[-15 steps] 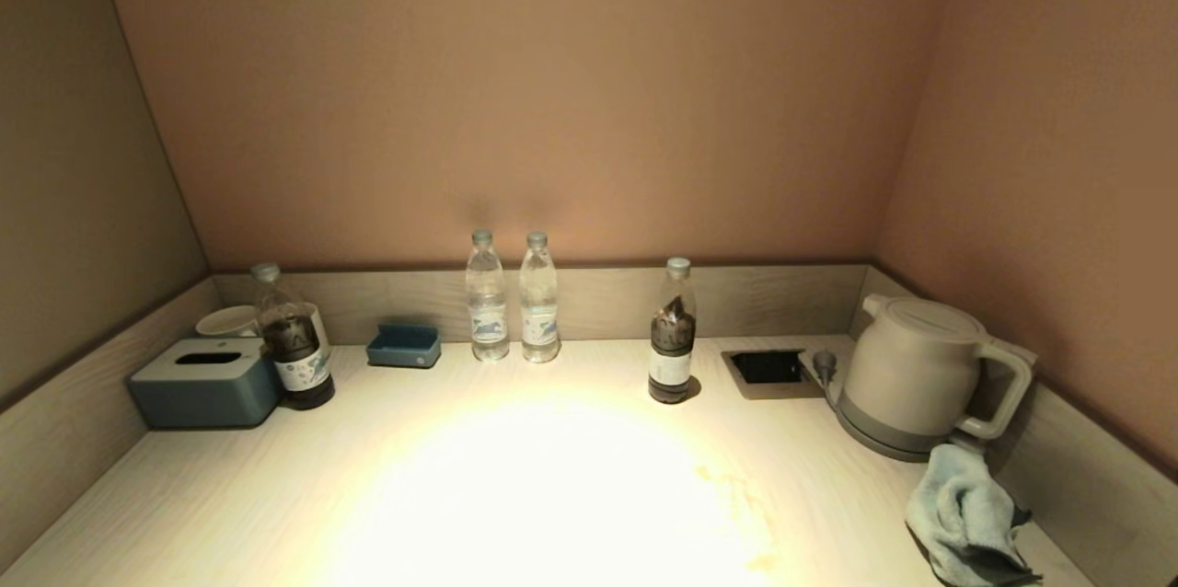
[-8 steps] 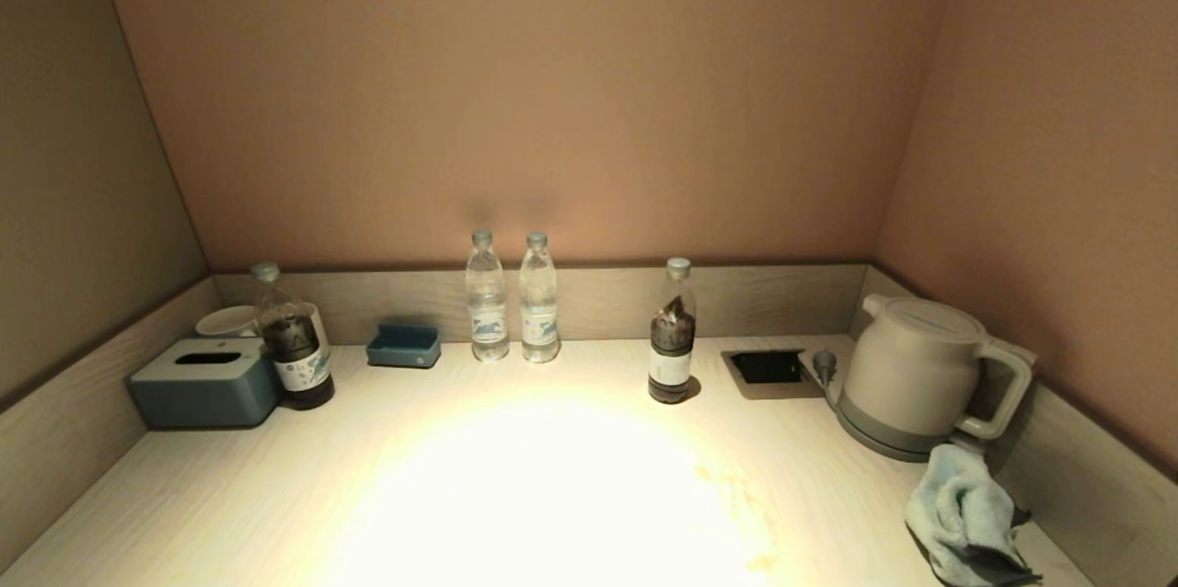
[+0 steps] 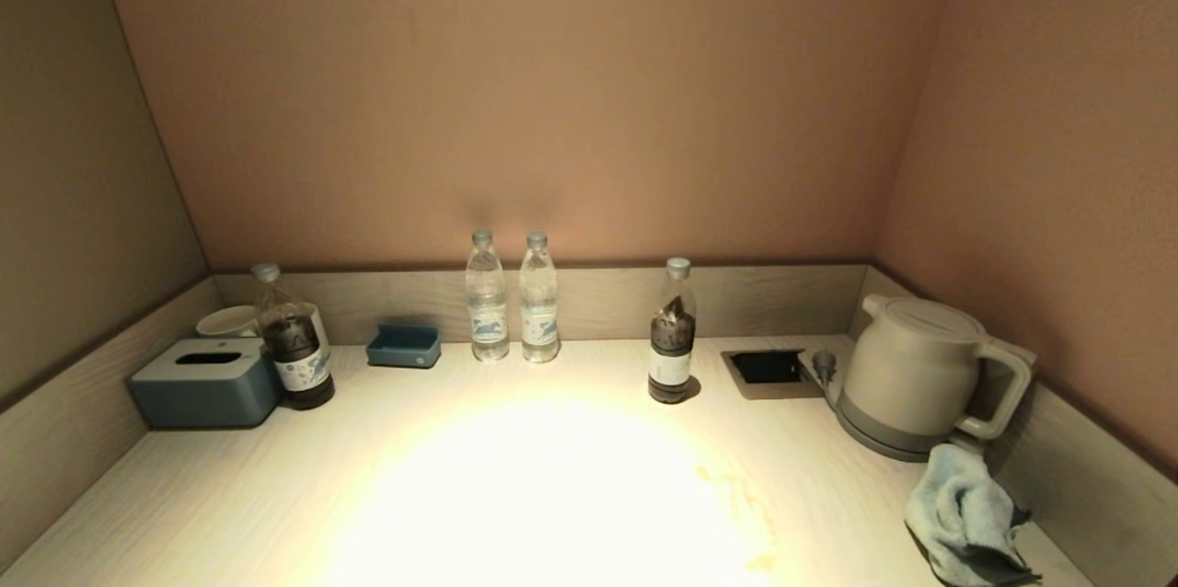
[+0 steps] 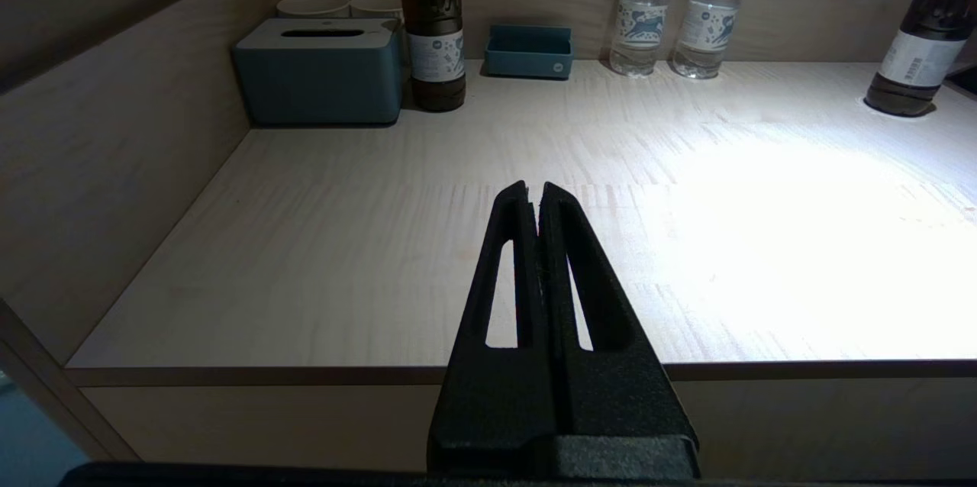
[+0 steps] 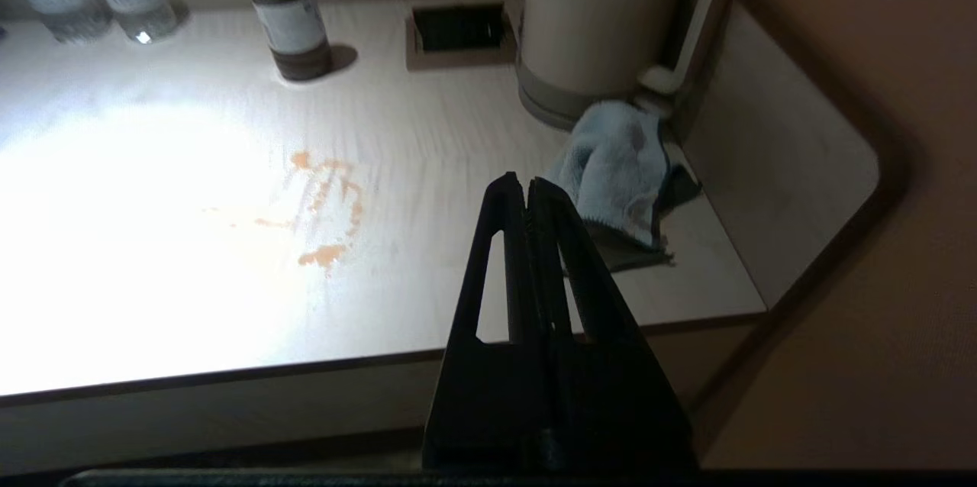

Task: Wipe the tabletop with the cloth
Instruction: Pick up the tablecloth

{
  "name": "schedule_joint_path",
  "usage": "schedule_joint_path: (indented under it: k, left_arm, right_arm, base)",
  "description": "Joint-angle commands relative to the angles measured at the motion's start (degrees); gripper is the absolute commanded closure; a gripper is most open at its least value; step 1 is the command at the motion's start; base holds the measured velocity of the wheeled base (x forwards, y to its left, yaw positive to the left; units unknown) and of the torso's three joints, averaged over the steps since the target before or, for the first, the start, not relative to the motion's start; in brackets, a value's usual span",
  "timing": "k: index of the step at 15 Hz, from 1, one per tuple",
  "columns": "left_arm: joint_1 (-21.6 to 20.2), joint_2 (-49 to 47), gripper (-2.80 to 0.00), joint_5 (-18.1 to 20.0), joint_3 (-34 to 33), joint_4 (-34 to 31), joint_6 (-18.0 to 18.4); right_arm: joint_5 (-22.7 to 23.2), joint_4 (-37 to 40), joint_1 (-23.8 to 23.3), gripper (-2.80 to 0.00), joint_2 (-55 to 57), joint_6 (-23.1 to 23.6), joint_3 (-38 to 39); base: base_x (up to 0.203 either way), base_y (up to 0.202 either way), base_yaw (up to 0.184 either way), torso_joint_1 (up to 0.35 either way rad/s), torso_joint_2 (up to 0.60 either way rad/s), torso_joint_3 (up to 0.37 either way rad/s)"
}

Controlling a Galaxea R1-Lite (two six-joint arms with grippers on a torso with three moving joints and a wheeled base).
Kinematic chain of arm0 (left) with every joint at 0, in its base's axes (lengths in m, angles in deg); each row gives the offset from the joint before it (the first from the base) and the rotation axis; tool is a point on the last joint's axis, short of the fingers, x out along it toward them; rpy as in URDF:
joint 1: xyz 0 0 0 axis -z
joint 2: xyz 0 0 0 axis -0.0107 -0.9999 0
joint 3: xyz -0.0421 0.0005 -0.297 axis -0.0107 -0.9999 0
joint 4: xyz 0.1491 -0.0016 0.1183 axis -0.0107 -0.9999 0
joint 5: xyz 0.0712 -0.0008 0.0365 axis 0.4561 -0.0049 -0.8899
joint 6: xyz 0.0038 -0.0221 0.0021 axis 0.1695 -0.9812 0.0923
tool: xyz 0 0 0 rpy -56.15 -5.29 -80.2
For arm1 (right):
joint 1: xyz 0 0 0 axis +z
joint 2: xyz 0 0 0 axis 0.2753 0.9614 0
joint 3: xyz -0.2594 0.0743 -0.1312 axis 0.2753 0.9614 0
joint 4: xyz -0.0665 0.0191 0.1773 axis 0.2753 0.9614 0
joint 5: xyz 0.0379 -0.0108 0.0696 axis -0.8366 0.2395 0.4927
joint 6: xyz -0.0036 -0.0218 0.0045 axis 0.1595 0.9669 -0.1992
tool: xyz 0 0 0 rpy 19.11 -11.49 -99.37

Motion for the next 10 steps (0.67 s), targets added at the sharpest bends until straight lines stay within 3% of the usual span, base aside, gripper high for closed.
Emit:
schedule_joint_path:
  k: [1,6,10]
  left_arm:
    - [0.0,0.0,0.0,0.0,0.0,0.0,0.0]
    - [0.0,0.0,0.0,0.0,-0.1,0.0,0.0]
    - [0.0,0.0,0.0,0.0,0.0,0.0,0.0]
  right_arm:
    - [-1.2,-4.9,-0.4,0.0,17.2,-0.3,-1.4]
    - [-5.0,-16.7,-6.9,0.0,55.7,-1.1,-7.7]
    - [-3.3,-22.3,-15.9,0.0,73.9,-0.9,-14.0]
  base:
    - [0.0,0.0,0.0,0.0,0.0,0.0]
    - [0.0,0.0,0.0,0.0,0.0,0.0]
    - [0.0,0.0,0.0,0.0,0.0,0.0]
